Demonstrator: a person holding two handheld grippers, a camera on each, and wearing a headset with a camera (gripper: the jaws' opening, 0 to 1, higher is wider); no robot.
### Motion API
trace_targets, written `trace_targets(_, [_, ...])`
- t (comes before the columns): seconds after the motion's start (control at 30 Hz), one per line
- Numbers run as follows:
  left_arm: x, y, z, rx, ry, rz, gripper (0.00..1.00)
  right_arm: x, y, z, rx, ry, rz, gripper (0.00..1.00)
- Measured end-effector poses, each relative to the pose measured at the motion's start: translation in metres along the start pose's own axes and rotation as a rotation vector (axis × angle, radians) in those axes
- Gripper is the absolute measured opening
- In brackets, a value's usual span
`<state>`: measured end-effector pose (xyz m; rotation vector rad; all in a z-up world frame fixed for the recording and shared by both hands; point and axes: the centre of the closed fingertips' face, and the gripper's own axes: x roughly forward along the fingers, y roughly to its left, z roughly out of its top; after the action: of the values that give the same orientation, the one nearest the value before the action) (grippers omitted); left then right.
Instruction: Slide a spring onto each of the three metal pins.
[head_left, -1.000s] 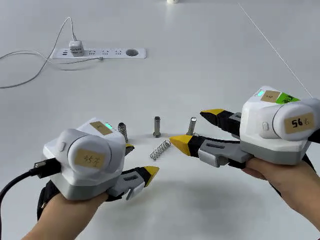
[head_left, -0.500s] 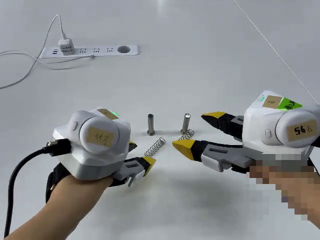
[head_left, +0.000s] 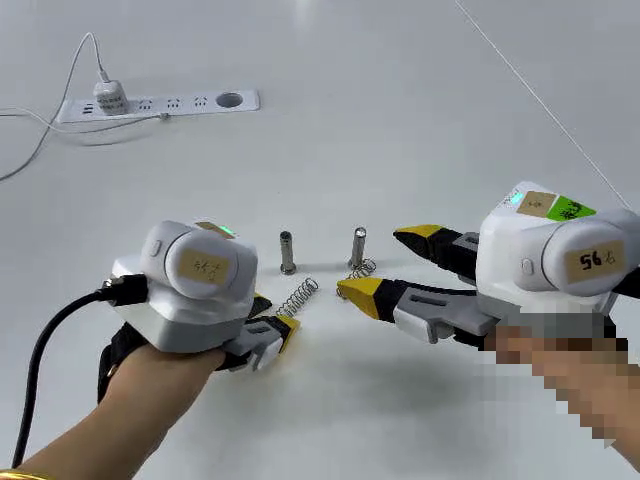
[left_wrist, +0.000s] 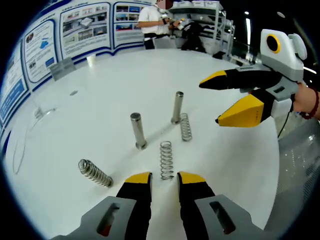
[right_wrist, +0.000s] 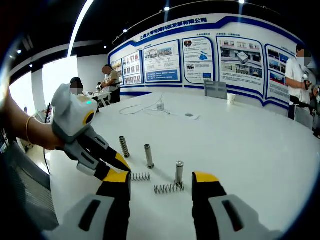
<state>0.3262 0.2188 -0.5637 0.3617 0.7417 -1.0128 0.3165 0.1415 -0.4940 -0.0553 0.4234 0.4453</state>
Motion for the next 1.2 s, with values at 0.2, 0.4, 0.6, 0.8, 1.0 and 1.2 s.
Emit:
trace_targets(0.2, [0.002, 0.001, 0.002, 0.003, -0.001, 0.000, 0.19, 0.000, -0.001, -0.002, 0.005, -0.001, -0.003, 0.48])
trace_targets(0.4, [0.006, -0.004, 0.005, 0.035, -0.002, 0.000, 0.16, -0.001, -0.003, -0.005, 0.000, 0.008, -0.012, 0.47])
trace_targets(0.6, [0.006, -0.004, 0.004, 0.089, 0.007, 0.013, 0.12, -0.001, -0.003, -0.006, 0.008, 0.012, -0.015, 0.47])
trace_targets(0.8, [0.004, -0.007, 0.002, 0.114, 0.006, 0.006, 0.11, 0.001, 0.001, -0.005, 0.035, 0.012, -0.009, 0.47])
trace_targets(1.0, [0.000, -0.009, 0.002, 0.168, -0.023, 0.023, 0.10, 0.003, 0.004, -0.003, 0.056, 0.008, -0.004, 0.47])
trace_targets(1.2, [-0.010, -0.005, 0.014, 0.151, -0.120, 0.053, 0.10, 0.003, 0.006, 0.009, 0.133, -0.028, 0.006, 0.47])
